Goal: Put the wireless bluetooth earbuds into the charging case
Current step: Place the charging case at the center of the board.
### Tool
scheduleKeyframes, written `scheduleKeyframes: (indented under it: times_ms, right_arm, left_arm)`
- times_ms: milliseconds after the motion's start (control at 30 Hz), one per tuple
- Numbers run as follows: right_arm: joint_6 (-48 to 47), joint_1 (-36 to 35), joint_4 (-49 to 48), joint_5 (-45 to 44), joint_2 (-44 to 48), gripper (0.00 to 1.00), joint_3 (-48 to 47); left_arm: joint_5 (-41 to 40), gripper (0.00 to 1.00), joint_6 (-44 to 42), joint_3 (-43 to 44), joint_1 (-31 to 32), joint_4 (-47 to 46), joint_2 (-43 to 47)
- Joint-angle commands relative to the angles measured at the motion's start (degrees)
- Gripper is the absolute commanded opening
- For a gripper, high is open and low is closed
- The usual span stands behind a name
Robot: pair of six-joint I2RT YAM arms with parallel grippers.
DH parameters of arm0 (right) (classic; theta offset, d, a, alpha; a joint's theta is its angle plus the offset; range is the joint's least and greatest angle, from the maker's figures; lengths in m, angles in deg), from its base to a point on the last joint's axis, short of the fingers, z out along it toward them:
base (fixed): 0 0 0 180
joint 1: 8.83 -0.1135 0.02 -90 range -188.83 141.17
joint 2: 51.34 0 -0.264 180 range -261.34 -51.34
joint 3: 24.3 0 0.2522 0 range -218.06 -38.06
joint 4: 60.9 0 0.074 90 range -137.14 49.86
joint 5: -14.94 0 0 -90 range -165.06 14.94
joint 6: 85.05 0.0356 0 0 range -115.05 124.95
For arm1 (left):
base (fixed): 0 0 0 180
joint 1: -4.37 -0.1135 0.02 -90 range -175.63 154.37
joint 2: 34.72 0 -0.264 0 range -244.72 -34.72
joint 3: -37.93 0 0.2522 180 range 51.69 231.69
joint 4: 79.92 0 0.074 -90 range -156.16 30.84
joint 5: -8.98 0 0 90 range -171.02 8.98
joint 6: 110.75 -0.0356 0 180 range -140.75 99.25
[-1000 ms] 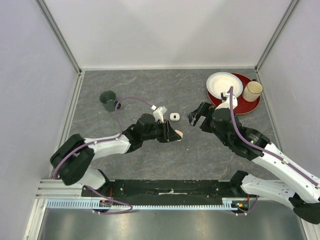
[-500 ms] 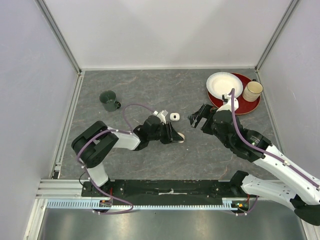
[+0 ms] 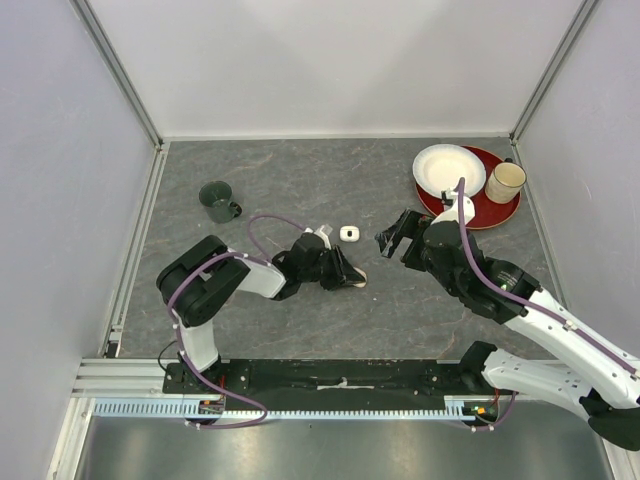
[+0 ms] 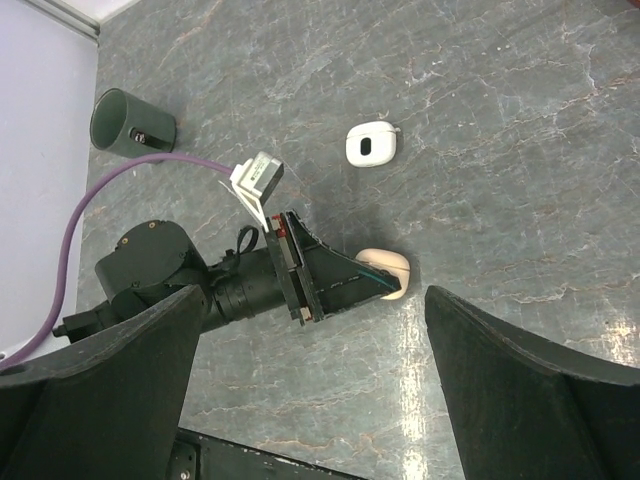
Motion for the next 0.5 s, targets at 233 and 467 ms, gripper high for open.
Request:
scheduleKeyframes:
  times_ms: [233, 467]
  right_arm:
    - [0.0, 0.3, 0.4, 0.5, -0.2, 0.98, 0.7]
    - [-0.1, 0.2, 0.4, 0.5, -0.1, 0.98, 0.8]
  left_arm:
    - [-4.1, 0.26, 1.0, 3.3, -0.5, 9.2, 0.6]
    - [-4.4, 0.43, 0.3, 2.7, -0.5, 10.8, 0.9]
